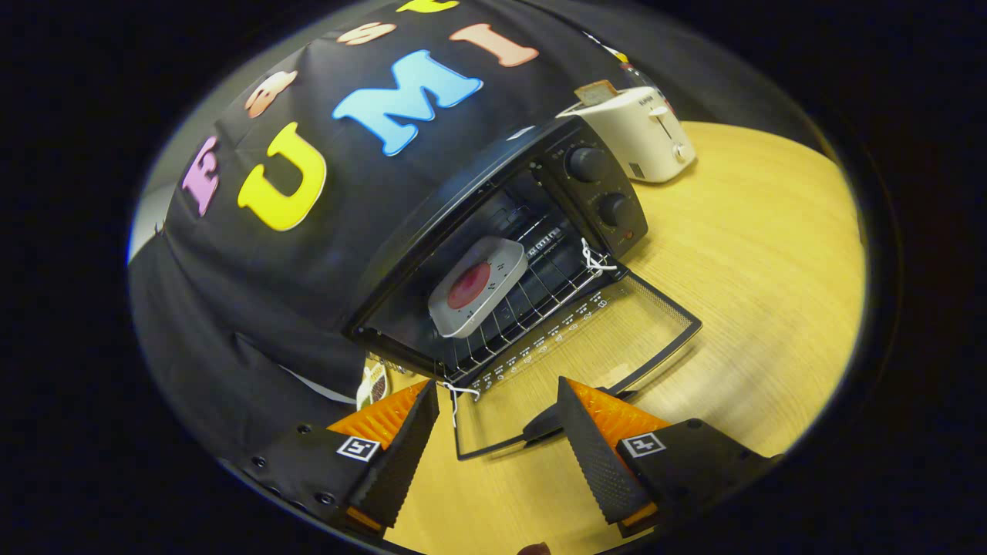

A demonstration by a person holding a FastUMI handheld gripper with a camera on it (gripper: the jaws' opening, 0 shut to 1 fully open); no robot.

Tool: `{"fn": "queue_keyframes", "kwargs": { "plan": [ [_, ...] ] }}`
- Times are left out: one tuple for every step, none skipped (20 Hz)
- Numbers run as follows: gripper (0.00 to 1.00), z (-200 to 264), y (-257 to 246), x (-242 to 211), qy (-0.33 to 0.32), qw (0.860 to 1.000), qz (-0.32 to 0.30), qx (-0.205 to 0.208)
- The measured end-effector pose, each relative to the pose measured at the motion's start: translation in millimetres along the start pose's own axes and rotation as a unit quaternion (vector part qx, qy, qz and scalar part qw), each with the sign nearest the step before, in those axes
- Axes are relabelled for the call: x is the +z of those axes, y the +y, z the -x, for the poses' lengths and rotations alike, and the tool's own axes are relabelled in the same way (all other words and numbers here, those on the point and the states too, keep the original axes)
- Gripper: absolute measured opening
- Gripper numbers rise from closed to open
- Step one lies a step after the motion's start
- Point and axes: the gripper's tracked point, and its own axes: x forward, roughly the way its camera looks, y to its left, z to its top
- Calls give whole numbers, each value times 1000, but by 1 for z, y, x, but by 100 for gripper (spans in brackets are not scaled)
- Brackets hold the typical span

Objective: Open the toaster oven, put the food inside, and close the toaster oven door.

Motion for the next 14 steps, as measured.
{"fn": "queue_keyframes", "kwargs": {
  "plan": [
    [98,3,0,-4,1,1000,25,-2],
    [98,4,-2,-9,2,999,48,-6],
    [98,5,-5,-14,5,998,68,-11],
    [98,7,-8,-20,10,996,87,-16],
    [98,7,-13,-24,14,994,106,-25],
    [98,9,-20,-30,20,991,125,-36],
    [98,9,-25,-35,26,988,144,-45],
    [98,9,-30,-40,32,985,163,-53],
    [98,9,-36,-45,40,980,182,-61],
    [98,7,-42,-51,47,976,200,-69],
    [98,6,-48,-55,56,972,214,-77],
    [98,4,-54,-61,66,968,226,-84],
    [98,3,-61,-63,73,963,240,-95],
    [98,2,-67,-64,78,959,254,-104]
  ]
}}
